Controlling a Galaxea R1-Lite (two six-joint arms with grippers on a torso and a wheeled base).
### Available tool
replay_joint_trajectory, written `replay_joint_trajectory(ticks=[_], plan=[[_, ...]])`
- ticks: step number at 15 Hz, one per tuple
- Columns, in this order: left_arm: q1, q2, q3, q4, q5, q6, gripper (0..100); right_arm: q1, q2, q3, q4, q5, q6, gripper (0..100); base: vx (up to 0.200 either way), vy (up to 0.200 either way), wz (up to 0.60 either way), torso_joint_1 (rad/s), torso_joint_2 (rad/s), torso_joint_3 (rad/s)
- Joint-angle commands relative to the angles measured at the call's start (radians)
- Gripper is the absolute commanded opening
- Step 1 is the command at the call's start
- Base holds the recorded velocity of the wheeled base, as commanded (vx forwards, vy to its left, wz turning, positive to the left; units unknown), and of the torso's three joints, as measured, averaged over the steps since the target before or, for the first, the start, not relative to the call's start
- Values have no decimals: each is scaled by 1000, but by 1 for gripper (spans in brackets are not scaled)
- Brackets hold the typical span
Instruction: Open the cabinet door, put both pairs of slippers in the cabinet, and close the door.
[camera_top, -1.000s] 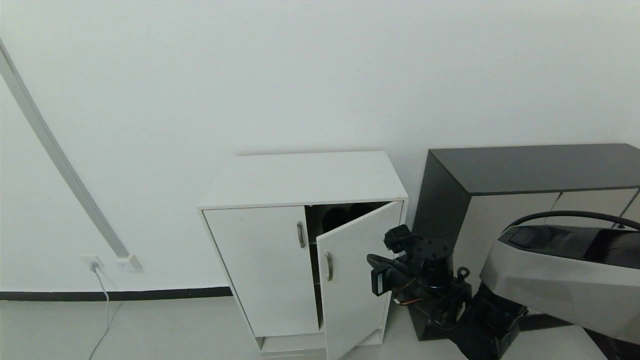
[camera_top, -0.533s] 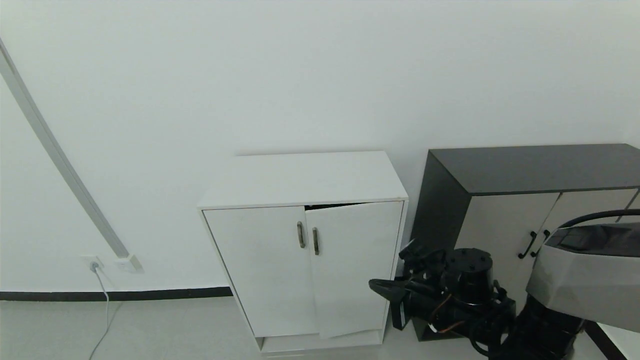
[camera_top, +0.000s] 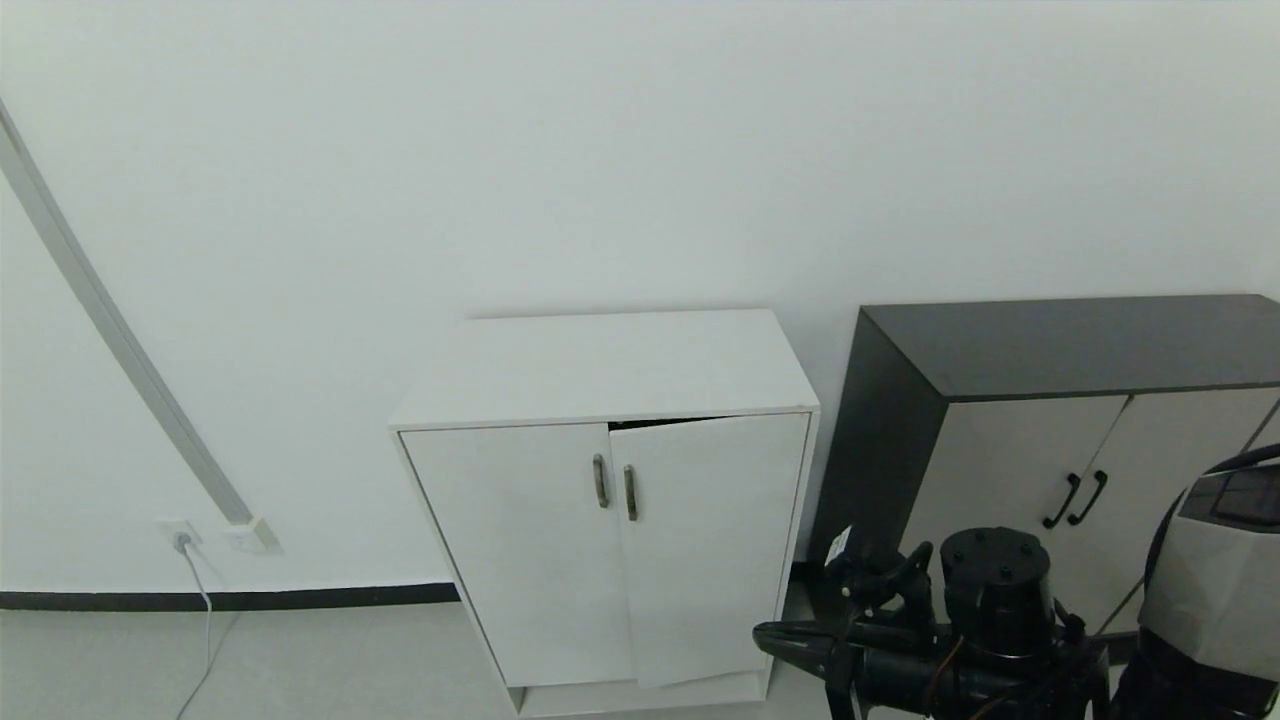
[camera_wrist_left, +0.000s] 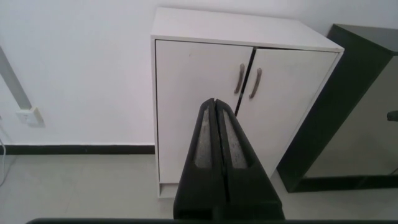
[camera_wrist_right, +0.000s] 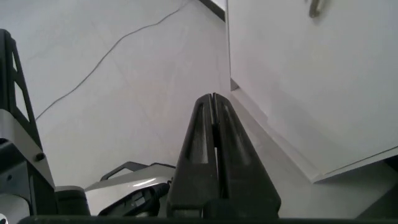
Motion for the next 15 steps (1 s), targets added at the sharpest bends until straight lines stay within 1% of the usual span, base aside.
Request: replay_joint_trajectory(ticks=[1,6,8,9,13,15], plan=[[0,0,0,-1,0,-1,0,0,6,2,-4,0,-1,0,200,0,0,7,2,-7],[0,0,0,-1,0,-1,0,9,38,-3,-23,-2,-1,0,200,0,0,7,2,2],[0,0,0,-1,0,-1,0,9,73,-31,-42,-11,-1,0,0,0,0,0,0,0],[0,0,0,-1,0,-1,0,9,98,-51,-59,-40,0,0,0,0,0,0,0,0],[0,0,0,-1,0,-1,0,20,188,-156,-61,-238,5,0,0,0,0,0,0,0],[0,0,0,-1,0,-1,0,12,253,-232,-61,-289,10,0,0,0,0,0,0,0]])
